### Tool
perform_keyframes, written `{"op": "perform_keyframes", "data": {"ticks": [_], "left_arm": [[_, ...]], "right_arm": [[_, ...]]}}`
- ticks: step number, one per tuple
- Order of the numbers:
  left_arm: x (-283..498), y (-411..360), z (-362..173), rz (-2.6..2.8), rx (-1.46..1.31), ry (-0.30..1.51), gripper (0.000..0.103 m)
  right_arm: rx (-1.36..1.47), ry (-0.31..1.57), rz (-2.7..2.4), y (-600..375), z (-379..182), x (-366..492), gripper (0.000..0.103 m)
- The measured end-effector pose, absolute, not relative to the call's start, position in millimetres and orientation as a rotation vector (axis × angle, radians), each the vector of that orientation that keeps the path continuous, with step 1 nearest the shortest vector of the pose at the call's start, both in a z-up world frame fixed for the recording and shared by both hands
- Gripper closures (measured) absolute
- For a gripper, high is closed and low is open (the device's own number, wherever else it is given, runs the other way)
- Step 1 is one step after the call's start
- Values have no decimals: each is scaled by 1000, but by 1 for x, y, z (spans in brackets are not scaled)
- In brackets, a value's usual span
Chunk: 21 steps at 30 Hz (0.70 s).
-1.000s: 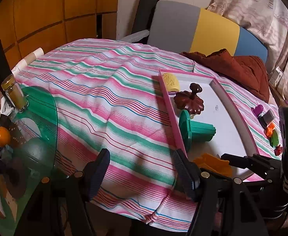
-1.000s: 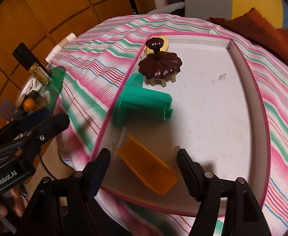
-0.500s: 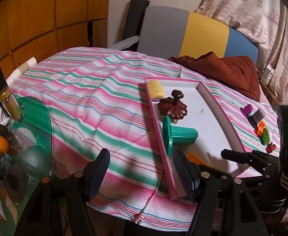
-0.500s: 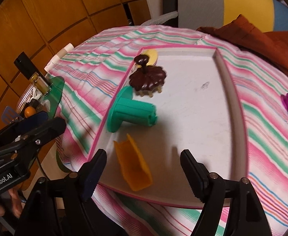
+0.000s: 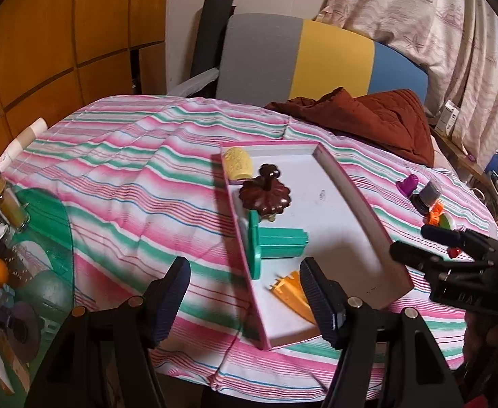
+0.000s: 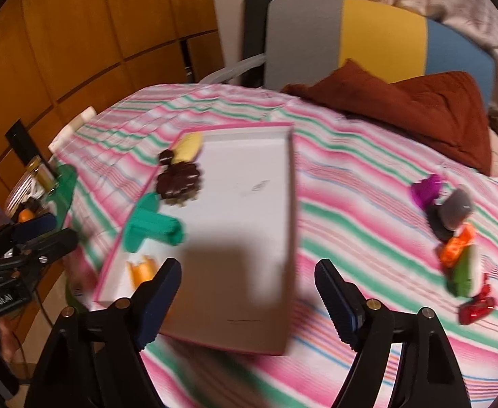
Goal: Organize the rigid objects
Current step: 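Lower the orange piece into the tray and open the right tool, then move the left tool to the magenta perforated cup while right moves to the toy cluster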
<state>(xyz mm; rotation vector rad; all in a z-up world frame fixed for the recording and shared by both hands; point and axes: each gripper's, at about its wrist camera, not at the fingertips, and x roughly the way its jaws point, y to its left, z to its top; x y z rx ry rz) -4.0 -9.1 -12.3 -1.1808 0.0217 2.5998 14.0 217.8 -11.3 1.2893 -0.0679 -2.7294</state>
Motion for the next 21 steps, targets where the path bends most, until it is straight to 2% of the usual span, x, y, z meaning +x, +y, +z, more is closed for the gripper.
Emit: {"op": "perform_keyframes", "data": {"ticks": [12, 21], "left_arm": [[-6, 21, -3, 2565, -1153, 94, 35], [-7, 52, 4, 2507, -1125, 154, 35]], "right_arm": [[1375, -101, -2950, 332, -4, 26, 22], [1402, -281, -3198, 441, -1, 47, 21]]}}
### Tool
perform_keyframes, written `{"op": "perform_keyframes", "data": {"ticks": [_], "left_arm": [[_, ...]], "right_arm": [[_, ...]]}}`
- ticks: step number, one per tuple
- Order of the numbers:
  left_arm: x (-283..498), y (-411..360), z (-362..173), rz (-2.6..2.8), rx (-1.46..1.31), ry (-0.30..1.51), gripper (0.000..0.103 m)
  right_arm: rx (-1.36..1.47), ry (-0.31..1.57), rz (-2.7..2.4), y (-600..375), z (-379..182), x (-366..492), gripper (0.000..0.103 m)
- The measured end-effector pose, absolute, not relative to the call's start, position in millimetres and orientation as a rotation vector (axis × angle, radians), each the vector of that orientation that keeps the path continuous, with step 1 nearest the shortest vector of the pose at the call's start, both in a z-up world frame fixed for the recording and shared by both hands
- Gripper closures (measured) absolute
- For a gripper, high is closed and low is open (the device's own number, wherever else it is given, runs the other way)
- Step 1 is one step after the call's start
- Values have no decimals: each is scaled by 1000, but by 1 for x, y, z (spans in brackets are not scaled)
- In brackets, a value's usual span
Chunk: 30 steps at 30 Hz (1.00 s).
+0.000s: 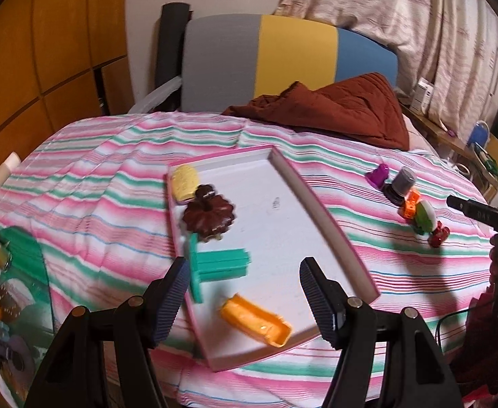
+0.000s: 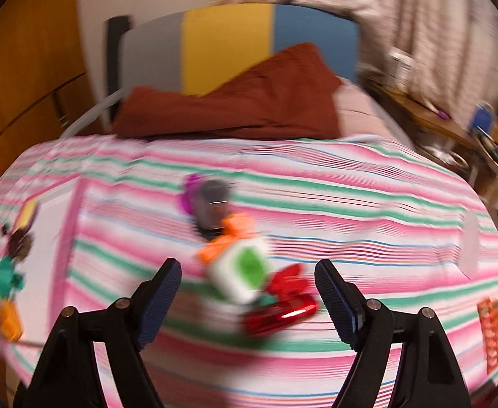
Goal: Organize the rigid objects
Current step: 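Move the left tool to the magenta perforated cup while right moves to the toy cluster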
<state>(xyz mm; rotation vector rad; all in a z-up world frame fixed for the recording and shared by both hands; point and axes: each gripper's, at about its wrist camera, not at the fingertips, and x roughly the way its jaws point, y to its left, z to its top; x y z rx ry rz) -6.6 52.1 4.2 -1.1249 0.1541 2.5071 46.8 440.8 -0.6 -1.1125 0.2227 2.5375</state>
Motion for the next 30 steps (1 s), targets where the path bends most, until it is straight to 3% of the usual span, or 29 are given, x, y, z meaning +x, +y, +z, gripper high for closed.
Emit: {"op": "perform_keyframes", "data": {"ticks": [7, 13, 18, 30], "left_arm": [[-14, 90, 12, 2431, -1118, 150, 35], [-16, 136, 15, 2333, -1097, 192, 38], [-22, 181, 11, 2247, -1098, 245, 40], [-41, 281, -7, 2080, -1083, 317, 55]], "right_arm": [[-992, 550, 2378, 502, -7, 67, 21], [-967, 705, 2331, 521, -12, 76, 21], [-958, 792, 2314, 527, -15, 81, 19], [-934, 944, 2305, 538, -18, 89, 18]]}}
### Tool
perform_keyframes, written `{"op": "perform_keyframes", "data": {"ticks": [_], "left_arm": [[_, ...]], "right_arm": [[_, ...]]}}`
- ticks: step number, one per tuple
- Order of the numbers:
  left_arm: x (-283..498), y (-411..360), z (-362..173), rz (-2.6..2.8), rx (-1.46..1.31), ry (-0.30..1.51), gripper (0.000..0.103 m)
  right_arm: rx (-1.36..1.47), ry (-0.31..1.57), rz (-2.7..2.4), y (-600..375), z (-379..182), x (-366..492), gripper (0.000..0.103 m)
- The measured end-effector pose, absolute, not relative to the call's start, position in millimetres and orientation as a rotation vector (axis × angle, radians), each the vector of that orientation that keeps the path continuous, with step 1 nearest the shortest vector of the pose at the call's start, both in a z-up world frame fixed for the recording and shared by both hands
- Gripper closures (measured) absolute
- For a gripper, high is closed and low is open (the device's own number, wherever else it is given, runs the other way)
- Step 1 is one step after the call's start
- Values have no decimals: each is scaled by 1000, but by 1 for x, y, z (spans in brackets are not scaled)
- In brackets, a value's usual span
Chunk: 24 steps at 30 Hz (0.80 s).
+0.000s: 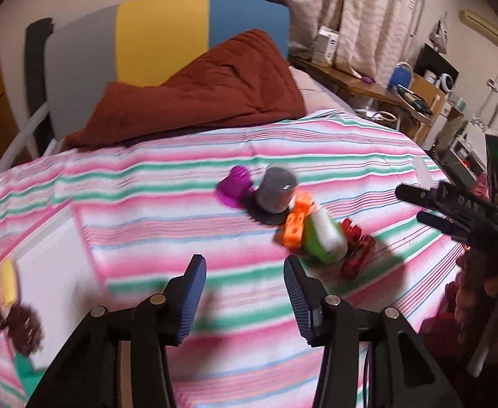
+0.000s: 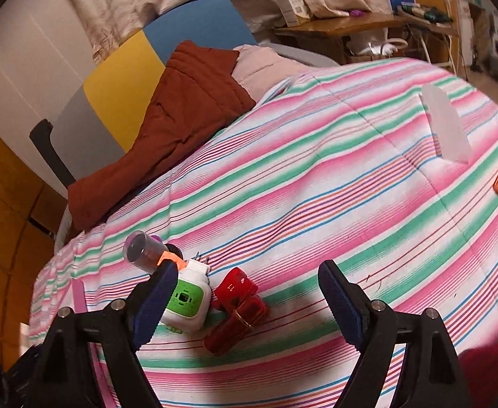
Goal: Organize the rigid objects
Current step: 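Move the left tool to the magenta perforated cup while right moves to the toy cluster, then close the left tool around the magenta perforated cup and lift it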
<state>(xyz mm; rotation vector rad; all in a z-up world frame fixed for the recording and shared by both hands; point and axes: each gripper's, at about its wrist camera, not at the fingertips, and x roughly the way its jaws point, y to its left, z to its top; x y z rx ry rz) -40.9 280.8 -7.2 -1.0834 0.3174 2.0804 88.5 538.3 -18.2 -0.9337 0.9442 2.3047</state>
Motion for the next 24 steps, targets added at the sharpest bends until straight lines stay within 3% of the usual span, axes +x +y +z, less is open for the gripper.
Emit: {"op": "perform_keyframes", "data": {"ticks": [5, 14, 24], "left_arm": [[-74, 312, -24, 2112, -1091, 431, 63], [-119, 355, -62, 2034, -1079, 551, 63], [-149, 384, -79, 2001, -1100, 472, 61]], "right_arm": [[-950, 1001, 2305, 540, -22, 88, 18], [-983, 1024, 2333, 537, -23, 84, 16], [-1027, 1015, 2339, 534, -27, 79, 16]]}}
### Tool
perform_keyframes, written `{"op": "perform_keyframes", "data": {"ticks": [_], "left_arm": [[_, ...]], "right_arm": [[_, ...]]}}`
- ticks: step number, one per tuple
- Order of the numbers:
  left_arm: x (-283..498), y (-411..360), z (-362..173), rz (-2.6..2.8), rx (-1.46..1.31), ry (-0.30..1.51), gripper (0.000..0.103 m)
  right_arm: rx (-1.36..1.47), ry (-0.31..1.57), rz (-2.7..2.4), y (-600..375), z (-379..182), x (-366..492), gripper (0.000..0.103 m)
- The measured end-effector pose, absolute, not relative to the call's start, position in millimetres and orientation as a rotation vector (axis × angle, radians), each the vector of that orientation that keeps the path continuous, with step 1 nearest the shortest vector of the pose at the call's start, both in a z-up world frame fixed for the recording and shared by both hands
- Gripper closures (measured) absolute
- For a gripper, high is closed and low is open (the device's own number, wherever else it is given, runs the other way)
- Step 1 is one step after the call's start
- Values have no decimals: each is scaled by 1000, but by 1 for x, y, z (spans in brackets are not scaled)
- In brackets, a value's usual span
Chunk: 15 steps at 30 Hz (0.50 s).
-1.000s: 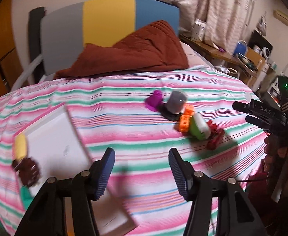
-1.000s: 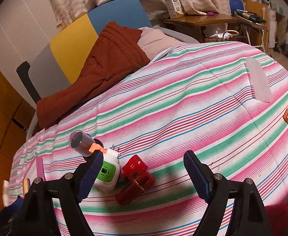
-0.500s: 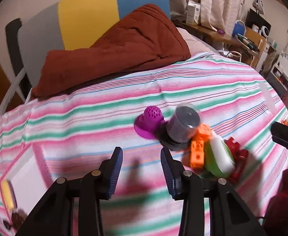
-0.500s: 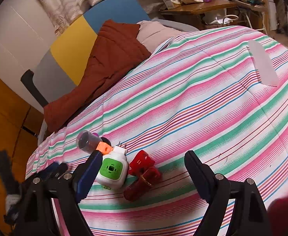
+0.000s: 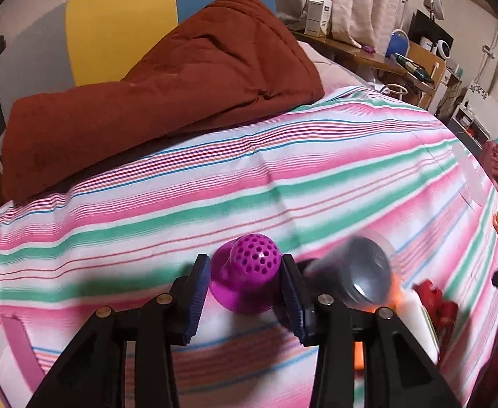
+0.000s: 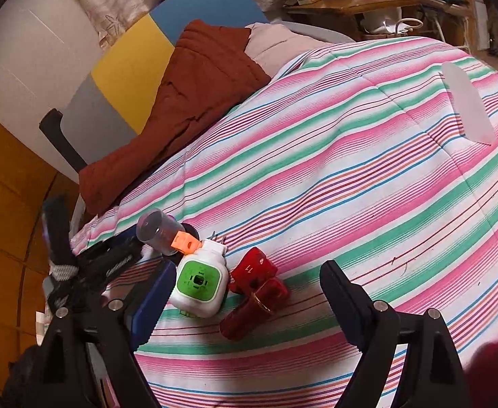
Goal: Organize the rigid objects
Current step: 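Close the left tool around the magenta perforated cup and lift it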
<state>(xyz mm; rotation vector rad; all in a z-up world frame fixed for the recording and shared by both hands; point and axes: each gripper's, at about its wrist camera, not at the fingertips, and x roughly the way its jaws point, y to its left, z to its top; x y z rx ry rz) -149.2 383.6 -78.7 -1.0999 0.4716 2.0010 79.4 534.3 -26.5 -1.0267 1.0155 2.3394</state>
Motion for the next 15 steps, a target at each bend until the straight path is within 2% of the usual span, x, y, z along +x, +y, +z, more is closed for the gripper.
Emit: {"op": "perform_keyframes", "data": {"ticks": [3, 4, 15], "left_arm": [[-158, 388, -84, 1997, -1134, 430, 64], [-160, 387, -87, 1995, -1160, 417, 71], [-117, 327, -75, 2036, -1210, 290, 71]], "right_arm": [[-1020, 1009, 2340, 535, -26, 80, 16], [-1019, 1005, 2340, 535, -25, 80, 16], [-1006, 995, 2340, 535, -23, 82, 16]]}}
